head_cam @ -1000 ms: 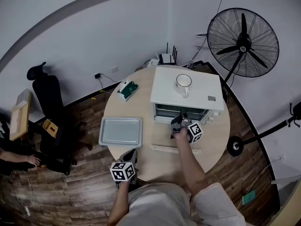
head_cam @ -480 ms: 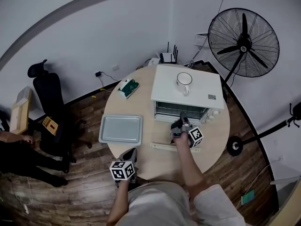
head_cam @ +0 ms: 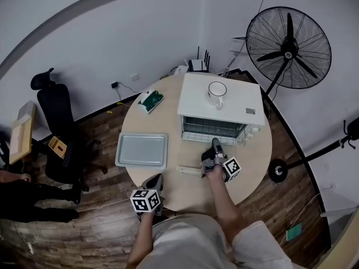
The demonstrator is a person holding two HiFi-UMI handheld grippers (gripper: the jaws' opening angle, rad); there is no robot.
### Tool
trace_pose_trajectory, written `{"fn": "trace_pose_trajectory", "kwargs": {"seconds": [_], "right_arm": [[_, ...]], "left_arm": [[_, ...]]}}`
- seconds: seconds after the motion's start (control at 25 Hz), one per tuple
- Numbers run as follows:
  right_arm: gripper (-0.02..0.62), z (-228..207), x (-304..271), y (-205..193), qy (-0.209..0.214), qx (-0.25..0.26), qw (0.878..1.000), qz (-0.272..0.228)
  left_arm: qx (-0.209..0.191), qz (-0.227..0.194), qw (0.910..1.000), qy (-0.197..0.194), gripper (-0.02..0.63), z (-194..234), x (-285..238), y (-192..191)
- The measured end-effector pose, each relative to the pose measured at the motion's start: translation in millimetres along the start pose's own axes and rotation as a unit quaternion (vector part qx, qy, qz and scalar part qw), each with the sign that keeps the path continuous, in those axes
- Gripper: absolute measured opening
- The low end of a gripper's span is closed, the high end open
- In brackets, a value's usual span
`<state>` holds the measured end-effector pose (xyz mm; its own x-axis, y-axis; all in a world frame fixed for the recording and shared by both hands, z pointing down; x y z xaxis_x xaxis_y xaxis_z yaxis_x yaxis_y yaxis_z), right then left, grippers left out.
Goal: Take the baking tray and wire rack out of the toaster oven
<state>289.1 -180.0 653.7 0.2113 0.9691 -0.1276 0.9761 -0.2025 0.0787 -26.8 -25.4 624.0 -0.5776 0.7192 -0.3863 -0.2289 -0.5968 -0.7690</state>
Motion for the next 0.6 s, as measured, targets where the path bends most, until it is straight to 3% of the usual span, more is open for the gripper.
{"fn": "trace_pose_trajectory", "kwargs": {"seconds": [0.6], "right_arm": [[0.020, 3, 60, -16, 0.019, 0.040, 0.999, 0.015]], "left_arm": [[-0.001, 0.012, 0.9989, -0.046, 0.055, -16, -23, -2]]}}
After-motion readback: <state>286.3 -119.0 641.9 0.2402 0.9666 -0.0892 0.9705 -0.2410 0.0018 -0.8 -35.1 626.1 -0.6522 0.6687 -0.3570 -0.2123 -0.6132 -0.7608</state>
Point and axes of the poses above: the fingertips, and each gripper's own axes: x backward along the fingers, z to its left, y out of its top, the point moved 8 cm from there along x, backward along the fingers, and after that the axes turned 12 degrees about -y, right-handed, at the moved point
